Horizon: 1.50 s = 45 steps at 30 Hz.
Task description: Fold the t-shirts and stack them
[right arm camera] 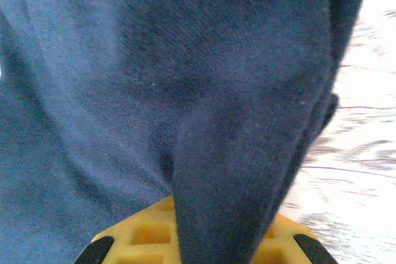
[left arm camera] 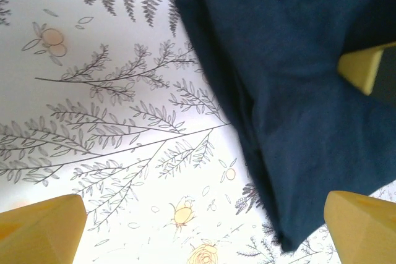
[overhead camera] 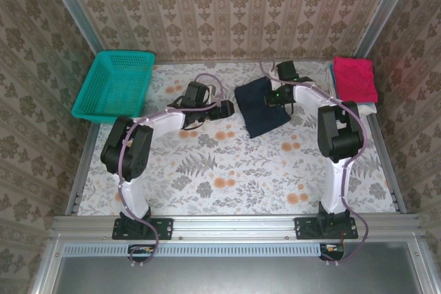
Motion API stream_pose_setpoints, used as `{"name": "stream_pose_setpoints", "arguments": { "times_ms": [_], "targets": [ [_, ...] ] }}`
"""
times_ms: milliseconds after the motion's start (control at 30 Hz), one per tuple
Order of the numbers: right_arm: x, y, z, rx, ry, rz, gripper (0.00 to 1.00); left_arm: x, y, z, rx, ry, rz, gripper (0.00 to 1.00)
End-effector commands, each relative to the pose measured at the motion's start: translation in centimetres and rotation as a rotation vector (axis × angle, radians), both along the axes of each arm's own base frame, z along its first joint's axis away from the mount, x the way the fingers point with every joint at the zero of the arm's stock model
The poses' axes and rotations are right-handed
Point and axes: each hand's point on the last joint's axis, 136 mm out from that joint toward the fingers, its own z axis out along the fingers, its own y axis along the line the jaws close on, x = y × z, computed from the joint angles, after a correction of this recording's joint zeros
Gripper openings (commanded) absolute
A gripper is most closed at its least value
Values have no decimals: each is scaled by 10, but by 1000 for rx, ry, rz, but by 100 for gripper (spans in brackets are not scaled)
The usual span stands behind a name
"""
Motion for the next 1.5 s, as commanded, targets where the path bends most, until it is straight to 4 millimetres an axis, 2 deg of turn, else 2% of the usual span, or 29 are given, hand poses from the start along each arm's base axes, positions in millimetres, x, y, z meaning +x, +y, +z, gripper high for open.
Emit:
{"name": "stream_pose_setpoints", "arguments": {
  "times_ms": [0,200,467,667,867,1167,1467],
  "targets": [
    [11,-33,45,-94,-94,-2,0,5,-15,22,-16,-157,-88,100],
    [20,-69,47,-189,-65,-38,0,2,-32,37,1,-272,-169,100],
    [35,-123,63,-266,-105,-95,0,-32,-75,63,-76,-482,-461,100],
    [38,-163,67,-303,-93,-127,0,-42,-91,72,-113,-523,-526,100],
    [42,-198,81,-290,-111,-172,0,-48,-96,68,-118,-521,-546,100],
    [47,-231,126,-315,-174,-227,0,-52,-94,58,-109,-512,-554,100],
    [49,-264,153,-348,-212,-272,0,-52,-96,58,-116,-509,-560,100]
  ]
}}
